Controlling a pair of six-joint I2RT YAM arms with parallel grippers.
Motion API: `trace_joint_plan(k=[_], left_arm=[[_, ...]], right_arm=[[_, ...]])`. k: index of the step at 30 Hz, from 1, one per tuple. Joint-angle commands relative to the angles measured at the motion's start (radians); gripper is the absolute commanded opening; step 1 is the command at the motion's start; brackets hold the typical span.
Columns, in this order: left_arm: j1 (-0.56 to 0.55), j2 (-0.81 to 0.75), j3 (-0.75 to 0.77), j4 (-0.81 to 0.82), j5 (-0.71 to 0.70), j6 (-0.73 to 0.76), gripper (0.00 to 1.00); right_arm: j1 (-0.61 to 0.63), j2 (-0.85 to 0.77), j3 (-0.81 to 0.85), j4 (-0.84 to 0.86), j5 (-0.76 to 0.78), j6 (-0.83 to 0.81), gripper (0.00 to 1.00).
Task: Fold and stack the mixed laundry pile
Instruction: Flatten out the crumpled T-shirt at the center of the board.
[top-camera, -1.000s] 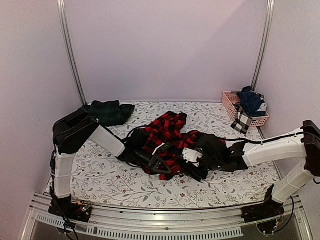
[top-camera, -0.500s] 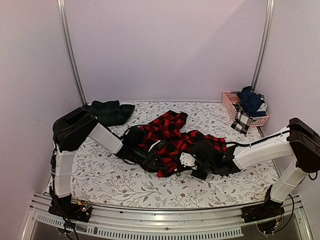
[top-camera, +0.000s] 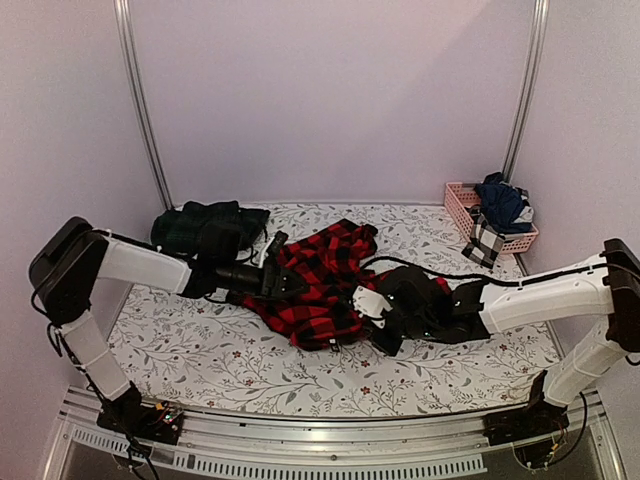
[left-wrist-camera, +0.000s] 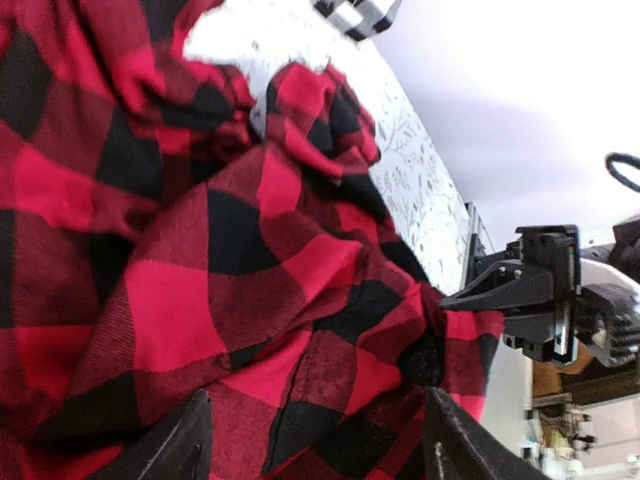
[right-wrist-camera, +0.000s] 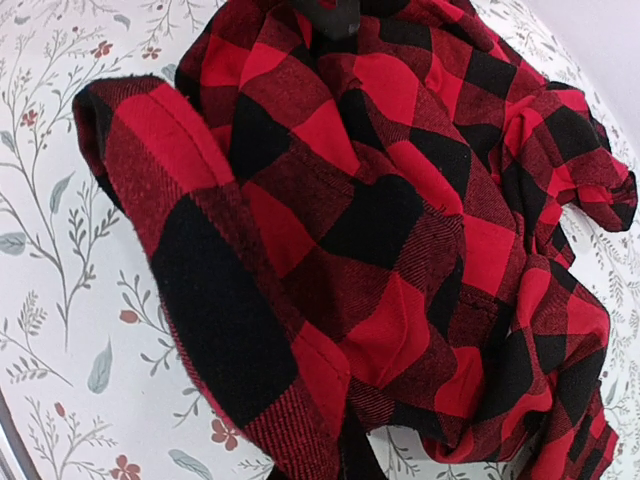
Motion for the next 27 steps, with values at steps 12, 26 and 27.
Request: trace_joint_plan(k=[12, 26, 27], left_arm=[[-0.332, -0.525, -0.222, -0.258, -0.970, 0.040, 0.84], [-0.492, -0.301, -0.034, -0.483, -1.230, -0.053, 0.65], [-0.491, -0.289, -0.015, -0.501, -1.248, -0.058, 0.63]], right_arm=[[-0.124, 0.062, 0.187, -0.082, -0.224, 0.364, 0.00], [-0.147, 0.117, 0.235, -0.130, -0.256, 0.421, 0.00], [-0.148, 0.117, 0.235, -0.130, -0.259, 0.421, 0.00]])
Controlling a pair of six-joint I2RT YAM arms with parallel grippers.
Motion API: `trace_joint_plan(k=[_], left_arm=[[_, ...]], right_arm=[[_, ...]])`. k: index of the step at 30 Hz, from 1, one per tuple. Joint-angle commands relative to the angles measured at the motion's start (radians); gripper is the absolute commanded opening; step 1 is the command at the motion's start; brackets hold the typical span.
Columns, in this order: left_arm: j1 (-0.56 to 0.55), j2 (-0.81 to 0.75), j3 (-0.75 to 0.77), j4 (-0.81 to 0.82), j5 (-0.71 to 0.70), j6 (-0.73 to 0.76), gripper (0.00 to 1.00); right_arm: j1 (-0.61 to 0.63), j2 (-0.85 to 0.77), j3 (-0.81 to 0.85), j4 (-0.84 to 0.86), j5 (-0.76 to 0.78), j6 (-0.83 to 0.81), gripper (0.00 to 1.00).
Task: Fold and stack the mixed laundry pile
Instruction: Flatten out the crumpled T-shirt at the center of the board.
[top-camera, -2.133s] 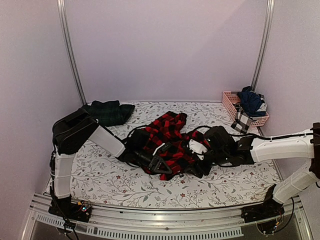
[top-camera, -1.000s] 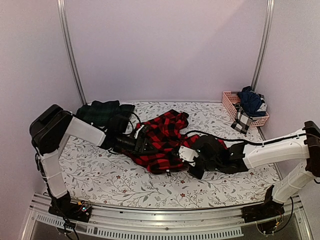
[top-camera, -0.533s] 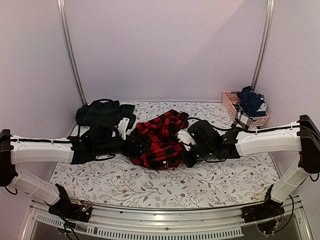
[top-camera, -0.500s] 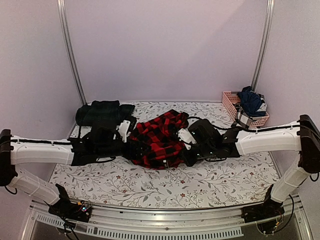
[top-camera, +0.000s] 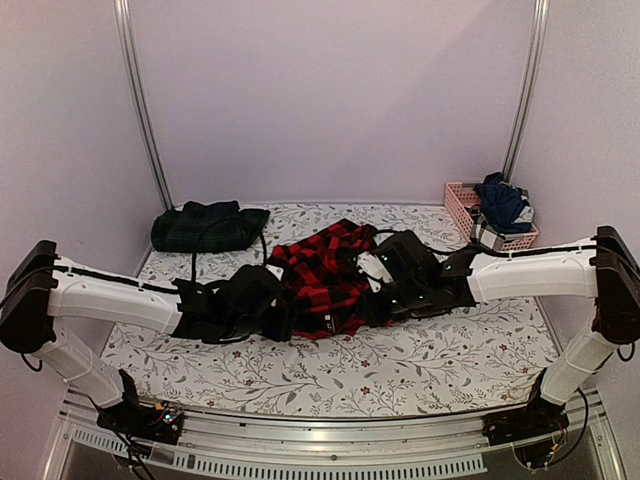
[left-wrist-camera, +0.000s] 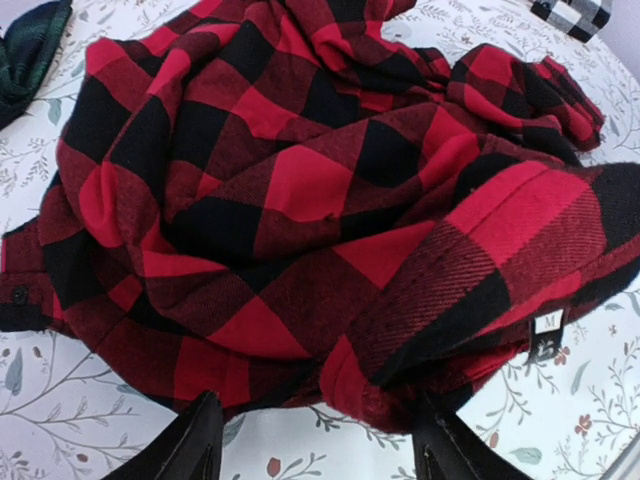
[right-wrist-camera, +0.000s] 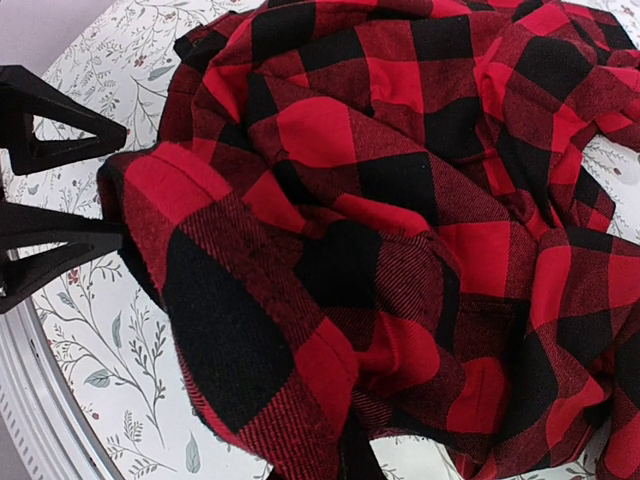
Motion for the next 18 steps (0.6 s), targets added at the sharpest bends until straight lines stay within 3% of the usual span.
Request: trace_joint_plan(k=[1, 3, 5, 11, 18], left_arm=[[-0.011, 0.056, 0.092, -0.101, -0.128, -0.018, 0.61], [-0.007, 0.085, 0.121, -0.116, -0.122, 0.001, 0.52], [0.006, 0.102, 0.121, -0.106, -0.075, 0.026, 0.35], [0.131, -0.023, -0.063, 0.123, 0.235, 0.050, 0.00], [0.186, -0.101, -0.123, 0.188, 0.410, 0.113, 0.00]], right_arm=[[-0.006, 0.012, 0.026, -0.012, -0.030, 0.024, 0.00], [-0.007, 0.010, 0.024, -0.015, -0.030, 0.024, 0.00], [-0.012, 0.003, 0.020, -0.020, -0.026, 0.025, 0.00], [-0.065, -0.054, -0.034, -0.026, -0.020, 0.021, 0.00], [-0.083, -0.068, -0.052, -0.009, -0.055, 0.023, 0.00]])
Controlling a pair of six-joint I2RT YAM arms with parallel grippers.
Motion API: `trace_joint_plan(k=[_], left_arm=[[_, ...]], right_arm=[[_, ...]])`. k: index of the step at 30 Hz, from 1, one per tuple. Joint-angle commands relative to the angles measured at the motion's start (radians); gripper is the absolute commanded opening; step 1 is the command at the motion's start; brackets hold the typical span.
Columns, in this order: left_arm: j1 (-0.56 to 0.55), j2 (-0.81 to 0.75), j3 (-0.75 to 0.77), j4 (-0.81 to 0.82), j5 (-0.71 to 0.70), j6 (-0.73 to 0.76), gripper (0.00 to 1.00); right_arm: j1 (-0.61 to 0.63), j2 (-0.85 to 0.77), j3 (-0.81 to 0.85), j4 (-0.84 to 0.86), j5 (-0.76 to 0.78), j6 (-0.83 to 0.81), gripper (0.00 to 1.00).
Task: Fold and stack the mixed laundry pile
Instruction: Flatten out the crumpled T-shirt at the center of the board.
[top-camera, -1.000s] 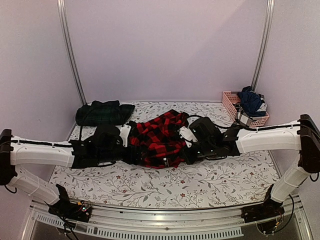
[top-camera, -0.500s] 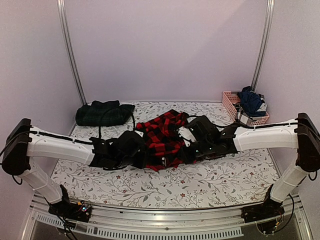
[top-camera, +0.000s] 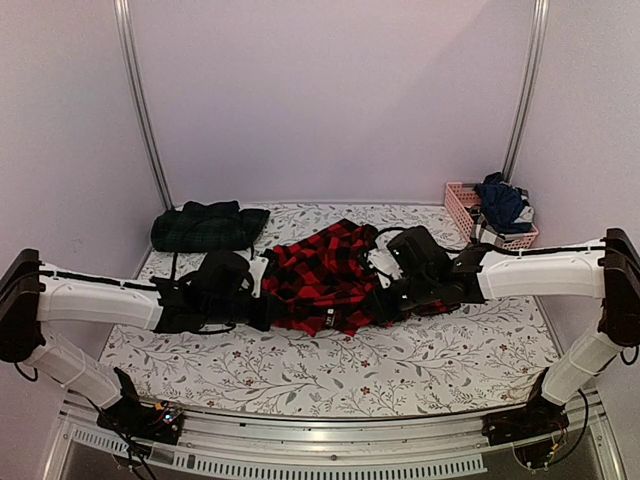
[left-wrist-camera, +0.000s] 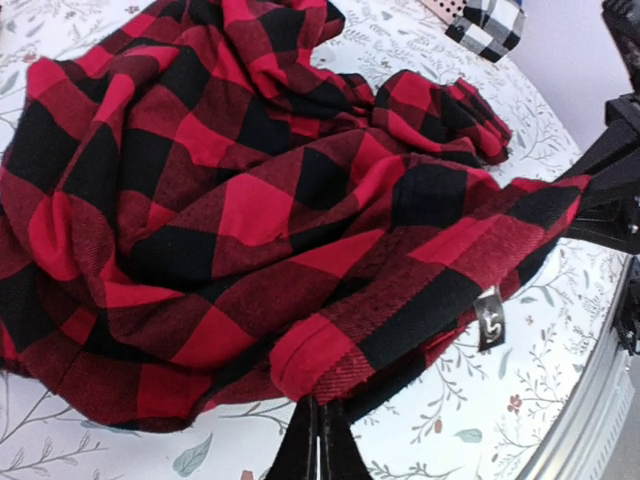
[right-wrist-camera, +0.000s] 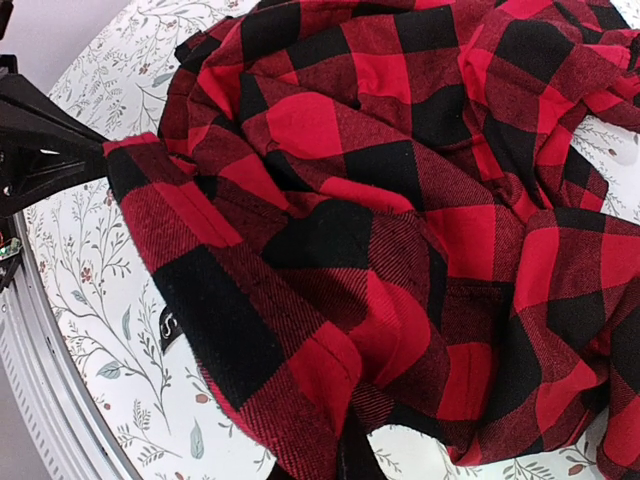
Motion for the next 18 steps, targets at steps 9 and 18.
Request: trace_joint_plan(k=[9, 18], left_arm=[[-0.051, -0.016, -0.007, 0.202, 0.572, 0.120, 0.00], [-0.201, 0.152, 0.315, -0.045, 0.454, 0.305, 0.19]], right_arm=[[-0.082, -0.027, -0.037, 0.047, 0.026, -0.018, 0.00], [-0.245, -0.316, -0.092, 0.219, 0.030, -0.098, 0.00]])
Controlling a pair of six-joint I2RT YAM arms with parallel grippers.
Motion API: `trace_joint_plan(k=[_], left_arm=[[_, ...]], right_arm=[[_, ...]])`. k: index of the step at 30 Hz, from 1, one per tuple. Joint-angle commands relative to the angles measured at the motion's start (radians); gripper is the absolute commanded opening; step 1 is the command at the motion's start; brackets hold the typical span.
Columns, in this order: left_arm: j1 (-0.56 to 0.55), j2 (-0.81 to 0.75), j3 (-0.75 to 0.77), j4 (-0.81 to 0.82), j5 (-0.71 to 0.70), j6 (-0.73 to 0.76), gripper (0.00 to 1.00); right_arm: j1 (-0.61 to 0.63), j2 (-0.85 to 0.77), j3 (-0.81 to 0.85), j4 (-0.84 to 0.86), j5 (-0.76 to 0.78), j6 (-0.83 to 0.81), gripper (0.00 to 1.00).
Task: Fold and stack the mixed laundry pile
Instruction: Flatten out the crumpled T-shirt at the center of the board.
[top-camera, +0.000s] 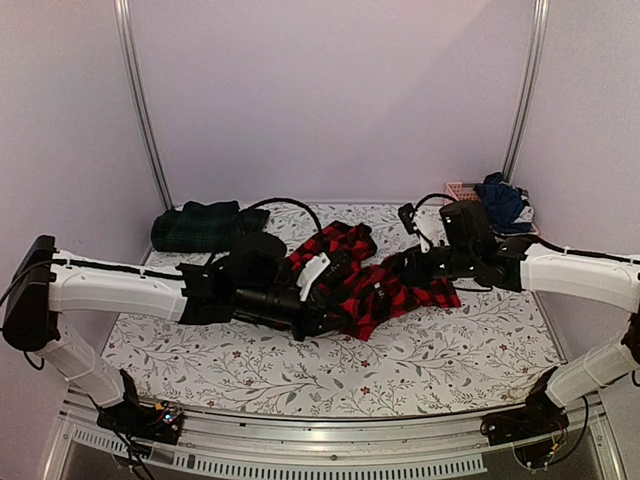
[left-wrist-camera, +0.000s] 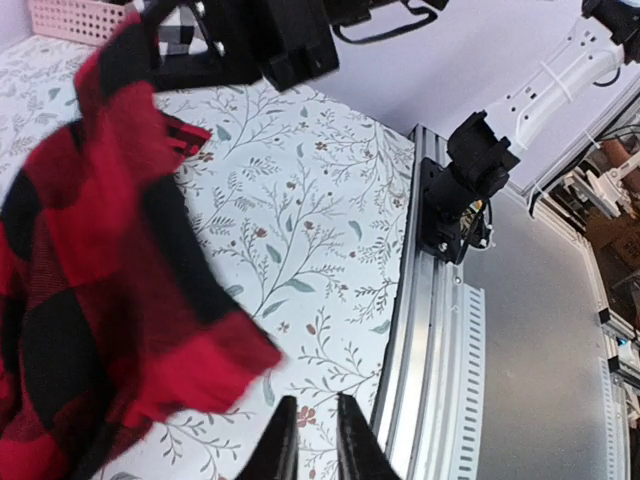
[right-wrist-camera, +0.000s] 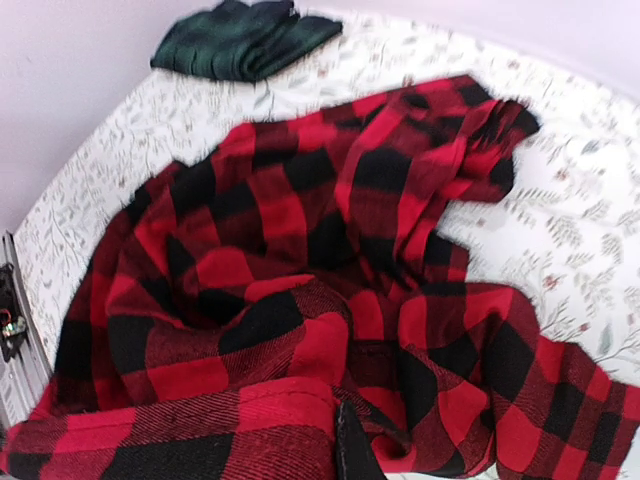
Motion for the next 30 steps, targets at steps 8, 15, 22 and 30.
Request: trace_joint_plan(k=[8, 15, 22, 30], left_arm=[[0.178, -0.069, -0.025, -0.058, -0.235, 0.008, 0.79], [0.325, -0.019, -0.120, -0.014, -0.235, 0.064, 0.82], [0.315, 0.137, -0.086, 0.034, -0.216, 0.238, 0.77], [0.300, 0.252, -0.028, 0.079, -0.285, 0.370, 0.36]], right_arm=[[-0.136, -0.274, -0.049, 0.070, 0.104, -0.098, 0.00], [-0.194, -0.321, -0.109, 0.056, 0.088, -0.045, 0.00], [-0.213, -0.309, -0.050, 0.029, 0.085, -0.062, 0.00], [-0.242, -0.271, 0.046, 0.028, 0.064, -0.092, 0.00]])
